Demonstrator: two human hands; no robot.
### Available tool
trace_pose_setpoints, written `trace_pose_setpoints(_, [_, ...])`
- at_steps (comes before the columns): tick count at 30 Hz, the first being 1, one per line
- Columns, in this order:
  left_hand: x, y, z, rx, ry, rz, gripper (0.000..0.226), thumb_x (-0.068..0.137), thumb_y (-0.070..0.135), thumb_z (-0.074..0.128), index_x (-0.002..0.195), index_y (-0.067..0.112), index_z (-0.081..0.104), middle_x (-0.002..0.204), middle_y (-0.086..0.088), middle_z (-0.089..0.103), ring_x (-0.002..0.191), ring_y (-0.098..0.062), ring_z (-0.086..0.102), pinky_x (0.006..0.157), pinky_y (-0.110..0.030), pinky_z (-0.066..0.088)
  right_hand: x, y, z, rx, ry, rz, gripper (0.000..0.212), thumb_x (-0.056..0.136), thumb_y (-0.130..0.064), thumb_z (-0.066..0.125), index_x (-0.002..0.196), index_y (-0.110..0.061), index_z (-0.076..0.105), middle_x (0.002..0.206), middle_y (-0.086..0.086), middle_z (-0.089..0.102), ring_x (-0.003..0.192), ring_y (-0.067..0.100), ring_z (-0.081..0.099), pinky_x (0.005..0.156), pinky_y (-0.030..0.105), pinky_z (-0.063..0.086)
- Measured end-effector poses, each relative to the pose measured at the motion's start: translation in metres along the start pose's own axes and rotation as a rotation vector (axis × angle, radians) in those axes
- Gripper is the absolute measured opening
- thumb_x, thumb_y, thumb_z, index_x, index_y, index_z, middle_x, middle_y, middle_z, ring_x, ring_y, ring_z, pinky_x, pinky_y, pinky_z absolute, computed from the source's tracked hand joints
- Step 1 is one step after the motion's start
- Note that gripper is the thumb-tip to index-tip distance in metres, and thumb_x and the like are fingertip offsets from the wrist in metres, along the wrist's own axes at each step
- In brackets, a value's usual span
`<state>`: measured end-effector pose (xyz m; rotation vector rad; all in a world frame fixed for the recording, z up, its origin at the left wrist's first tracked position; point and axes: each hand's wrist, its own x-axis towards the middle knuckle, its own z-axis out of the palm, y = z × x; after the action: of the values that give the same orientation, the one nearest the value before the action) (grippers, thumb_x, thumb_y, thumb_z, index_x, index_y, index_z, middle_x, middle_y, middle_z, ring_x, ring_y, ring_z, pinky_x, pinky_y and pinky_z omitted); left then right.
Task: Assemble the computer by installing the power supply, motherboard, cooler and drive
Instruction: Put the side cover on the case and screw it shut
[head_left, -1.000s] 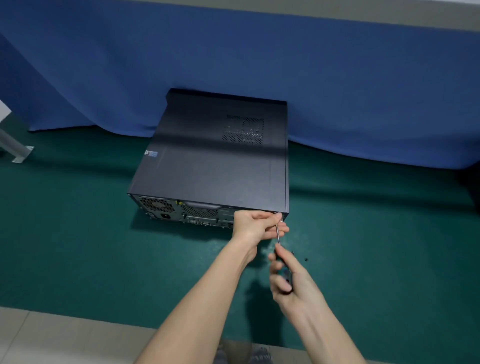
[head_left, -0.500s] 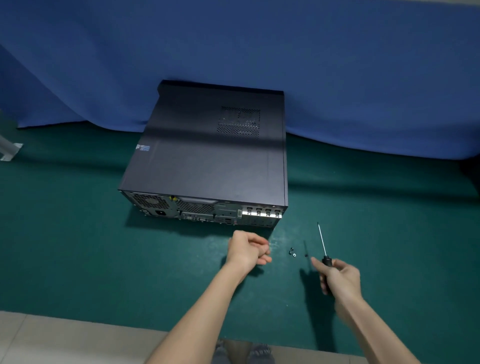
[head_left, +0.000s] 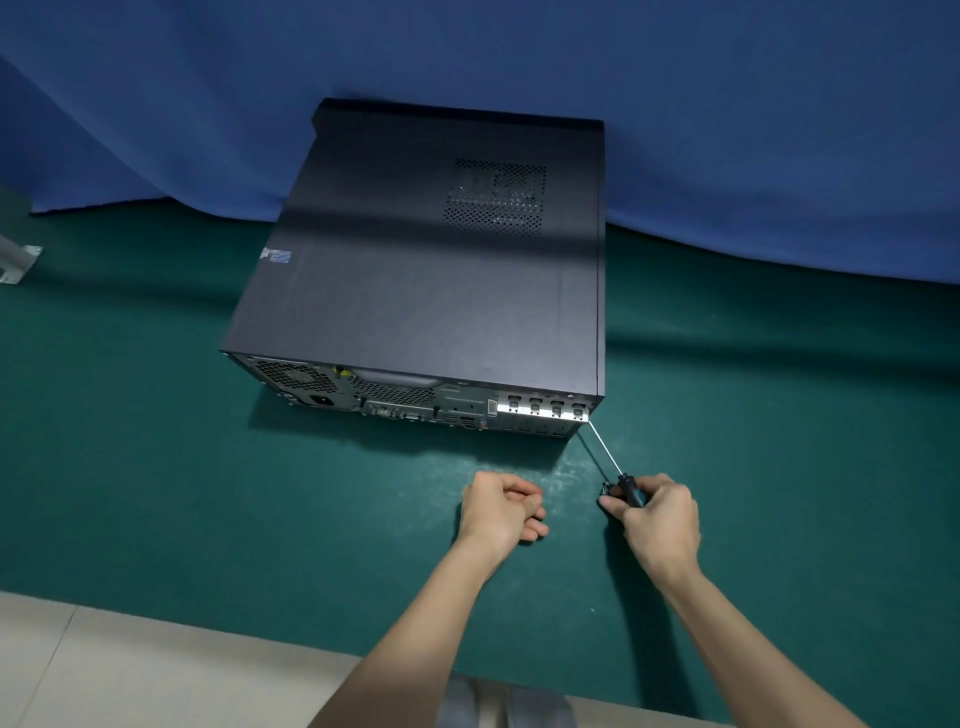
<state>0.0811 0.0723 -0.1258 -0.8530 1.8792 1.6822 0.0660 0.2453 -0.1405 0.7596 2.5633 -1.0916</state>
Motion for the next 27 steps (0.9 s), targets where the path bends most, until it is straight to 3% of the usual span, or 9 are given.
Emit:
trace_pose_setpoints(3, [0.000,-0.001,-0.001,-0.010,0.005,-0.010,0.013,0.088,-0.002,0.062,0.083,0.008,0.067,0.074,-0.012,0.069,0.052,-0.017,0.066,0.054,-0.023,0.055,-0.004,-0.002,0.001,-0.097,0.033,-0.045,0.013,0.079,-0.025,0.079,0.085,-0.016,0.071,0.088,-0.006,0.060,0.086,0.026,0.057,0.071,0.031,0.038])
trace_pose_setpoints(6, [-0.004,0.002,0.001,-0.022,-0.010,-0.006,0.013,0.087,-0.004,0.063,0.082,0.008,0.067,0.075,-0.012,0.069,0.052,-0.017,0.066,0.054,-0.022,0.054,-0.006,0.001,-0.005,-0.025,0.071,-0.032,0.011,0.081,-0.021,0.077,0.081,-0.014,0.068,0.082,-0.002,0.062,0.075,0.023,0.054,0.068,0.032,0.040])
trace_pose_setpoints(8, [-0.008,0.007,0.002,-0.019,-0.040,0.023,0.013,0.084,-0.005,0.066,0.081,0.007,0.068,0.075,-0.011,0.068,0.053,-0.017,0.065,0.055,-0.023,0.055,-0.007,-0.001,-0.015,0.202,0.066,0.045,0.011,0.080,-0.013,0.077,0.080,-0.006,0.068,0.068,0.002,0.061,0.059,0.020,0.052,0.060,0.030,0.043])
trace_pose_setpoints(10, [-0.016,0.017,0.005,-0.038,-0.091,0.080,0.011,0.080,-0.006,0.070,0.081,0.005,0.069,0.071,-0.010,0.067,0.053,-0.016,0.064,0.056,-0.023,0.054,-0.017,-0.007,-0.025,0.522,0.039,0.142,0.011,0.080,-0.004,0.075,0.082,0.002,0.066,0.052,0.000,0.049,0.040,0.012,0.038,0.044,0.021,0.035])
trace_pose_setpoints(12, [-0.027,0.029,0.010,-0.078,-0.142,0.143,0.012,0.076,-0.007,0.074,0.084,0.000,0.070,0.064,-0.006,0.065,0.051,-0.012,0.062,0.055,-0.020,0.052,-0.033,-0.018,-0.030,0.725,-0.012,0.228,0.010,0.079,0.002,0.073,0.080,0.003,0.063,0.045,-0.003,0.042,0.034,0.008,0.031,0.036,0.016,0.027])
trace_pose_setpoints(15, [-0.041,0.047,0.012,-0.131,-0.179,0.242,0.013,0.072,-0.008,0.076,0.084,-0.007,0.070,0.058,0.000,0.065,0.051,-0.006,0.061,0.057,-0.017,0.051,-0.065,-0.044,-0.030,0.955,-0.137,0.359,0.009,0.079,0.005,0.069,0.081,0.002,0.061,0.050,-0.001,0.051,0.033,0.007,0.033,0.034,0.017,0.026])
trace_pose_setpoints(19, [-0.054,0.056,-0.012,-0.122,-0.152,0.360,0.012,0.073,-0.011,0.073,0.084,-0.010,0.071,0.066,-0.004,0.067,0.057,-0.004,0.062,0.063,-0.018,0.051,-0.093,-0.079,-0.022,1.191,-0.263,0.497,0.007,0.084,0.005,0.060,0.085,-0.002,0.059,0.059,0.000,0.052,0.033,0.006,0.034,0.031,0.016,0.026])
trace_pose_setpoints(23, [-0.061,0.054,-0.052,-0.150,-0.046,0.432,0.011,0.073,-0.013,0.071,0.079,-0.005,0.073,0.074,0.001,0.065,0.067,-0.006,0.064,0.069,-0.020,0.052,-0.117,-0.114,0.002,1.225,-0.303,0.462,0.006,0.082,0.002,0.062,0.080,-0.002,0.058,0.057,0.002,0.047,0.035,0.008,0.035,0.031,0.019,0.028])
trace_pose_setpoints(27, [-0.061,0.054,-0.094,-0.262,0.138,0.455,0.018,0.077,-0.013,0.066,0.072,0.003,0.071,0.072,-0.001,0.066,0.066,-0.011,0.065,0.064,-0.020,0.051,-0.142,-0.149,0.035,1.195,-0.281,0.346,0.009,0.084,-0.005,0.066,0.084,0.003,0.062,0.061,0.006,0.055,0.036,0.011,0.038,0.033,0.020,0.028])
